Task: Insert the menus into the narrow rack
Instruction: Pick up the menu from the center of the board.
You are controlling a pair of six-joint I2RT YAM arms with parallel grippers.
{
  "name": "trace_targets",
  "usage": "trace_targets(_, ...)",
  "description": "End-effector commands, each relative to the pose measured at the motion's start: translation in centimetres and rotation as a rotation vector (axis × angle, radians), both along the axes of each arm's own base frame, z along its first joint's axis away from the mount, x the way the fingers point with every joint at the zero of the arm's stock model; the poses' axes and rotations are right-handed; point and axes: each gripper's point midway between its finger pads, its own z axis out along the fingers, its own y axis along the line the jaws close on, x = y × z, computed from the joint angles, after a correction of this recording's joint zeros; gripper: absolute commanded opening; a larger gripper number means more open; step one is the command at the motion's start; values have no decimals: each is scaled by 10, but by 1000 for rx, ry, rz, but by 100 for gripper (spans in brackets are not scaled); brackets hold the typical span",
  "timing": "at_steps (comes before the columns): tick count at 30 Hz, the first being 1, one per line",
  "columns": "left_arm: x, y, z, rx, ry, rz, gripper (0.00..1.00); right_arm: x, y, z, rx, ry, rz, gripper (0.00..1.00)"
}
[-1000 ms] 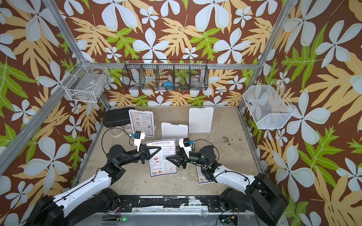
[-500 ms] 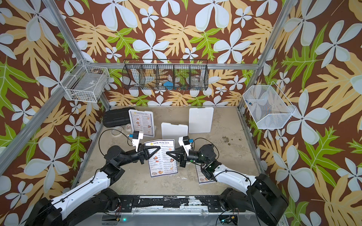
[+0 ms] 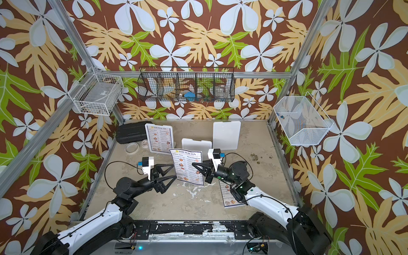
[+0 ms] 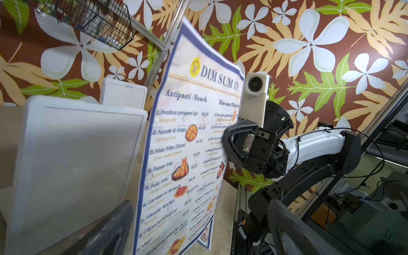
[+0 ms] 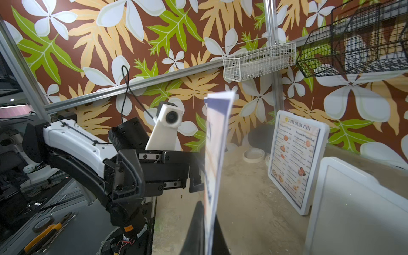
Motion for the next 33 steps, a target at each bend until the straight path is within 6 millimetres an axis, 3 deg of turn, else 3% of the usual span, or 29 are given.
trace_targets(1, -4, -1, 10, 2, -80, -12, 92, -1, -2, 14, 29, -22, 5, 0)
trace_targets(13, 7, -7, -1, 24, -54, -5, 84, -20, -8, 46, 88, -86, 59, 0)
trace_targets(20, 14, -8, -6, 39, -51, 17, 85, -24, -9, 51, 103, -96, 76, 0)
trace_targets(24, 5, -15, -2, 37, -85, -56, 83, -23, -8, 53, 111, -95, 79, 0)
trace_targets(26, 1, -18, 1, 37, -101, -90, 75, -19, -8, 54, 110, -92, 67, 0)
trace_targets(33, -1, -16, 4, 44, -114, -84, 22, 2, -14, 52, 114, -68, 6, 0)
